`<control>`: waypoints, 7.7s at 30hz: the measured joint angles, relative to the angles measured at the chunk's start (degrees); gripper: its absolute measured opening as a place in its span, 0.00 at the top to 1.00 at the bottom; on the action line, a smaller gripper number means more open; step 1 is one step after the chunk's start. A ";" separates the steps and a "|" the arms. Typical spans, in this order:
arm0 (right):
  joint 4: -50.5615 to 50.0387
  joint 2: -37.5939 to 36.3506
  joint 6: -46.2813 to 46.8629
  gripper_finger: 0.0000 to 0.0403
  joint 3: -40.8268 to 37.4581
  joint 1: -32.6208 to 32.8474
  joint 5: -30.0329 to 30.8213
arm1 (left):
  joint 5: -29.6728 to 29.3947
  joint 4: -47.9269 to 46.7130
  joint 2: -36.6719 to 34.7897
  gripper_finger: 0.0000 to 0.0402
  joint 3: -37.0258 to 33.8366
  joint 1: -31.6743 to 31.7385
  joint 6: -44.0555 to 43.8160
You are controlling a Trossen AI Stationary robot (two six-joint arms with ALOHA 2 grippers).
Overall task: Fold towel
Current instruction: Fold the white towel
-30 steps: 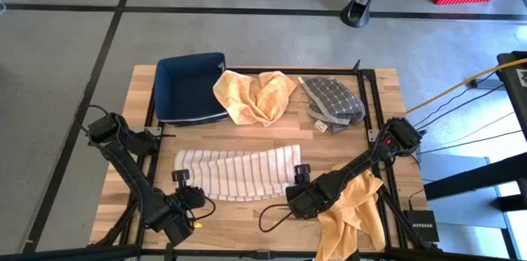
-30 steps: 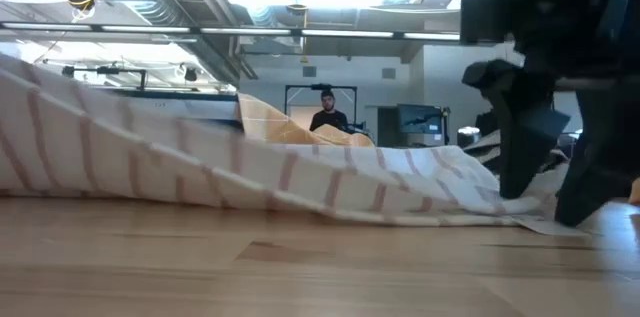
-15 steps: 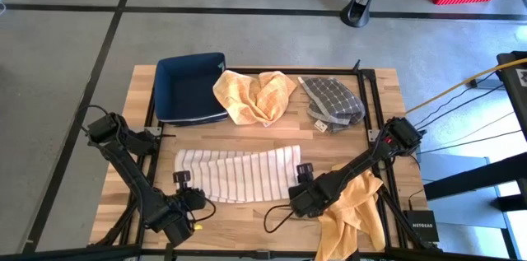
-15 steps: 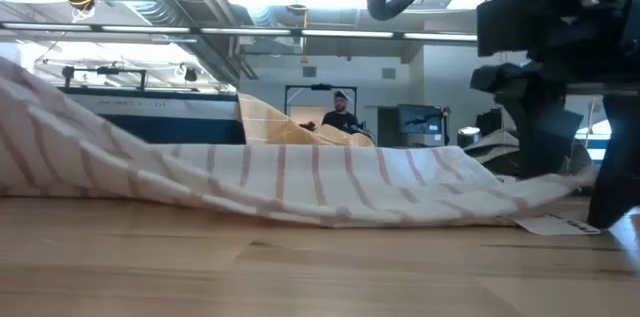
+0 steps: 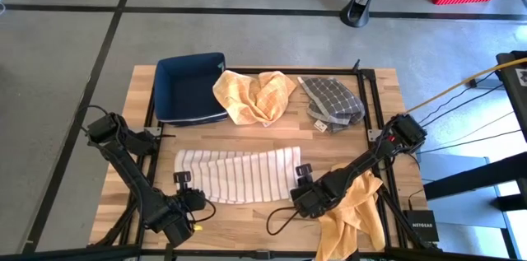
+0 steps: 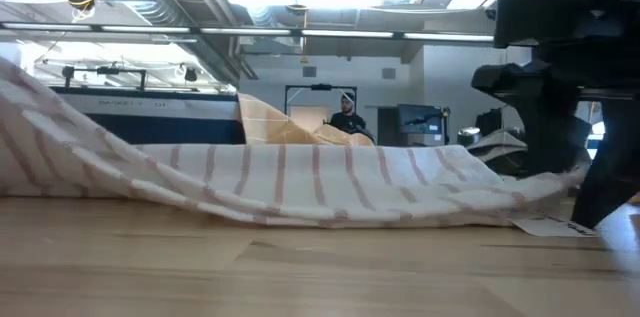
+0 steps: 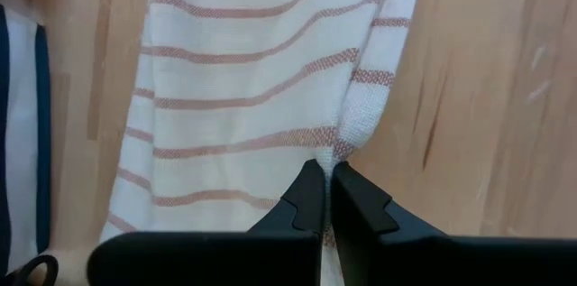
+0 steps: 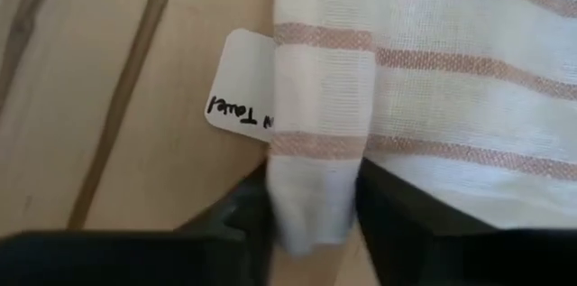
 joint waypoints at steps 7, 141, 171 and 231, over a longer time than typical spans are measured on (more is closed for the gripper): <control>1.70 0.45 1.39 0.95 -0.54 -0.21 4.62 | -0.01 0.06 0.00 1.00 0.00 0.00 -0.28; -31.68 -10.19 20.91 0.73 6.05 -27.11 23.85 | -18.98 -8.71 -23.67 0.76 -21.76 29.75 -2.93; 11.32 -1.64 25.70 0.48 0.21 -9.42 -12.32 | 27.98 33.73 -8.44 0.65 -29.38 15.82 -1.23; 4.13 1.46 5.19 0.48 11.10 -13.93 -4.08 | -4.54 37.46 -5.92 0.65 -18.97 20.17 18.91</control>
